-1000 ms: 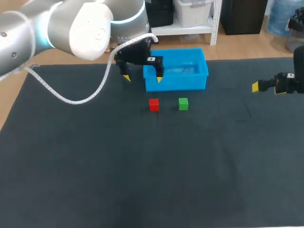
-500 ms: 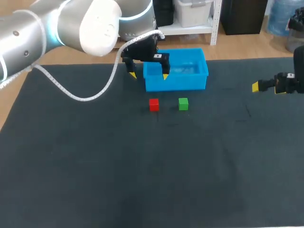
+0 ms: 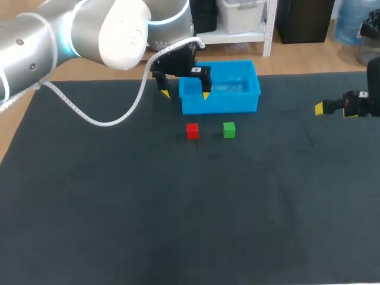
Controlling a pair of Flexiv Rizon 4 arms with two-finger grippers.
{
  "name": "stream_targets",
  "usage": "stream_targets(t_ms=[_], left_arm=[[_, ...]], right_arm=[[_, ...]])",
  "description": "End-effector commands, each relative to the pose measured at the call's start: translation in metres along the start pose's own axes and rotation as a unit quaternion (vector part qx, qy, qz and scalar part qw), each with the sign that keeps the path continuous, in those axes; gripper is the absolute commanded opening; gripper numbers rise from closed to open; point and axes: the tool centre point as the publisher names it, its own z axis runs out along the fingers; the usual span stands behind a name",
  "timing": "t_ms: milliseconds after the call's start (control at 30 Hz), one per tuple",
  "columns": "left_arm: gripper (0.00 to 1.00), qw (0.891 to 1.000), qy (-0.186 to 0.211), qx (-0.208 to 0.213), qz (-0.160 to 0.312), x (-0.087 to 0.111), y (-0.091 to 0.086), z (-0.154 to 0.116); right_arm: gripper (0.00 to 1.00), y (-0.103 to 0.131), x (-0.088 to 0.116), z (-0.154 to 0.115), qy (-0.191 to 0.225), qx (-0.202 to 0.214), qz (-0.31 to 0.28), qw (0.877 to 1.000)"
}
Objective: Use the left arm to pick the red cube and place it into the blue plastic box first, then use the right arm to grasp the green cube and put it into the same blue plastic box after the first action is fully finished.
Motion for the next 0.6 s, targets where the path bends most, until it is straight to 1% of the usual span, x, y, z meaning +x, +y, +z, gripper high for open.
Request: stream_targets(t_ms=[33, 600], left_arm=[[1.00, 1.000, 0.002, 0.000, 0.001, -0.0017, -0.0002, 0.0001], [1.00, 1.000, 0.005, -0.002, 0.004, -0.0033, 0.0001, 0.0016]], right_arm=[[1.00, -0.0003, -0.0002, -0.0002, 0.001, 0.000, 0.000, 1.000], [1.00, -0.0003, -0.0002, -0.0002, 0.001, 0.000, 0.000, 1.000]])
